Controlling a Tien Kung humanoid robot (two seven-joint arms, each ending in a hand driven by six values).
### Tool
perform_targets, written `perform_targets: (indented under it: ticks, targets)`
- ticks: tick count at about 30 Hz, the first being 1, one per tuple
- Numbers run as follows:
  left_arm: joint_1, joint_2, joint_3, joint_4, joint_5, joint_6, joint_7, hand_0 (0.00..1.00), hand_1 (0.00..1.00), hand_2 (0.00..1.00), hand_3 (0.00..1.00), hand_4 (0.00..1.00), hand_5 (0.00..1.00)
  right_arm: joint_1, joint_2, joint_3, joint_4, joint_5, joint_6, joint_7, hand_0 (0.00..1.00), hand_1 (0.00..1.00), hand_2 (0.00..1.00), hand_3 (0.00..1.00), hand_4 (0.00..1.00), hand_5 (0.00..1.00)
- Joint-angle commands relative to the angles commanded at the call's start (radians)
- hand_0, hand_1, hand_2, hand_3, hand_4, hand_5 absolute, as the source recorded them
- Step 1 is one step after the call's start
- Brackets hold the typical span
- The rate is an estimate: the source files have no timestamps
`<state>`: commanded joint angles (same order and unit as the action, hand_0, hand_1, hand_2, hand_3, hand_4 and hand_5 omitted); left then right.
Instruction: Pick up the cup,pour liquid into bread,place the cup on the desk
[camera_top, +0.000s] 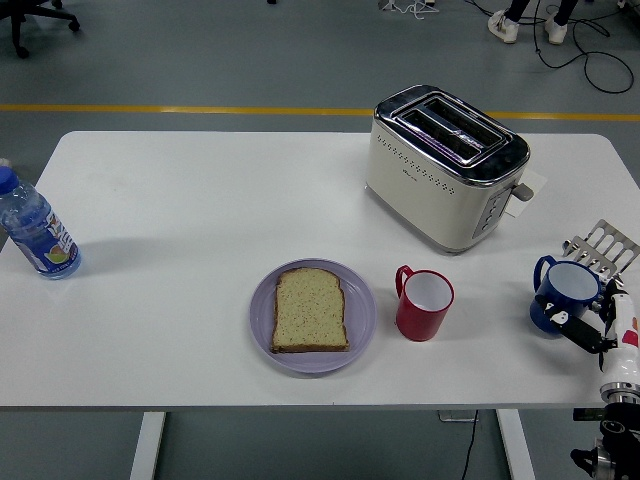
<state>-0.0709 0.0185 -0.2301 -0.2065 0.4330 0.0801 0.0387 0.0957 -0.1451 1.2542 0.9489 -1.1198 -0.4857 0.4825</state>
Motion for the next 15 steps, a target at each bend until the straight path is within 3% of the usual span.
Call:
perform_targets:
  ticks: [8, 9, 15]
  targets:
    - [-0.003, -0.001, -0.007, 0.0, 0.004, 0.0, 0.0, 0.64, 0.65, 0.667, 0.568, 0.335, 0.844, 0.002, -0.002, 0.003, -0.002, -0.005, 0.006, -0.01, 0.494, 0.432, 0.56, 0.598, 0.626, 0.002]
    - [-0.003, -0.001, -0.007, 0.0, 0.004, 0.0, 0.0, 0.64, 0.65, 0.667, 0.567, 0.332, 0.842, 0.002, -0.003, 0.002, -0.002, -0.005, 0.006, -0.01, 0.455, 0.44, 0.569, 0.645, 0.645, 0.002]
    - [-0.004, -0.001, -0.007, 0.0, 0.003, 0.0, 0.0, 0.64, 0.65, 0.666, 0.567, 0.332, 0.841, 0.004, -0.001, 0.003, -0.004, -0.012, 0.011, -0.016, 0.458, 0.439, 0.57, 0.659, 0.656, 0.002]
